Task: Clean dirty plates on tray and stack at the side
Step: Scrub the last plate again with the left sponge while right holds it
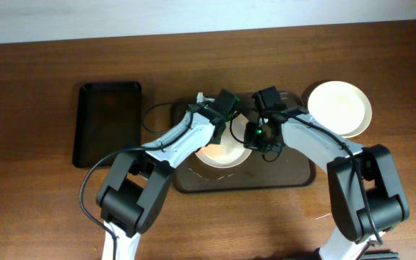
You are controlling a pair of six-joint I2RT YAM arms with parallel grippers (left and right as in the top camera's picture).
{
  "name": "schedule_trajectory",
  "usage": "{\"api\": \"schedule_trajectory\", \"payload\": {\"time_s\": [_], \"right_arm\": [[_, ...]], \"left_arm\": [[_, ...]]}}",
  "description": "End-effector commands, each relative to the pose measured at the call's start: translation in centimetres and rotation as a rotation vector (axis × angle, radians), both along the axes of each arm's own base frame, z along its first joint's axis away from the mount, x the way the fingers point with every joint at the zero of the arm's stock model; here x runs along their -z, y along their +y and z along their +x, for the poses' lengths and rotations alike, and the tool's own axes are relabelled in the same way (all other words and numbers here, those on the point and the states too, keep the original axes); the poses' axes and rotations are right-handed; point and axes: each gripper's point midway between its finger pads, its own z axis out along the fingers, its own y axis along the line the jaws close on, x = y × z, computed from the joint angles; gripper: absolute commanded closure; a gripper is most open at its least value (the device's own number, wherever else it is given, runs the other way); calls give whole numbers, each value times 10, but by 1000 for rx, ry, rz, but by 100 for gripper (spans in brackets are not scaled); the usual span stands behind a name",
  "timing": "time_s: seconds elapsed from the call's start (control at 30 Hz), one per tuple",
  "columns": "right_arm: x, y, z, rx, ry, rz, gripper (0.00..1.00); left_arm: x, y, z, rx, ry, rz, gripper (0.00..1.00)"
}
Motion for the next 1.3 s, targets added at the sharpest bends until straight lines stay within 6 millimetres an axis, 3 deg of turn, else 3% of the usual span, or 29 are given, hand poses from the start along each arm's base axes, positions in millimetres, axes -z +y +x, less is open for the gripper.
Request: {"api": "schedule_trajectory", "payload": {"time_s": [0.0,0.07,0.1,0.27,0.33,0.53,0.63,0.77,0.93,1.03,1.07,1.17,1.27], "right_arm": [[2,-14,-1,16,-4,-56,96],[2,-14,-1,16,-4,-56,96],[2,-14,-1,16,-4,-56,96],[2,-14,-1,16,-4,-56,96],[2,-14,-1,16,-4,-56,96],[2,-14,-1,16,-4,-55,96],[2,-14,-1,16,-1,-57,96],[2,-14,-1,13,-2,-58,96],[2,-14,-1,13,-2,-58,96],[2,-14,-1,13,-5,-57,96],[2,-14,0,13,-8,-56,96],[2,-13,0,-19,-14,-62,96],[2,-13,-3,-41,-6,-66,96]], "left_arm": [[-62,2,41,-38,-174,-12,100],[-97,-2,48,-43,-247,-68,100],[-99,-9,45,-29,-231,-107,100],[-63,-47,8,68,8,-316,100],[-37,-46,-7,41,76,-324,100],[8,-57,-20,19,177,-380,100],[32,-38,-13,-15,154,-270,100],[41,-5,-1,-63,91,-120,100],[12,58,26,-147,-121,207,100],[-19,62,37,-163,-174,244,100],[-34,58,41,-163,-190,231,100],[-108,47,50,-174,-288,148,100],[-156,65,46,-212,-343,105,100]]}}
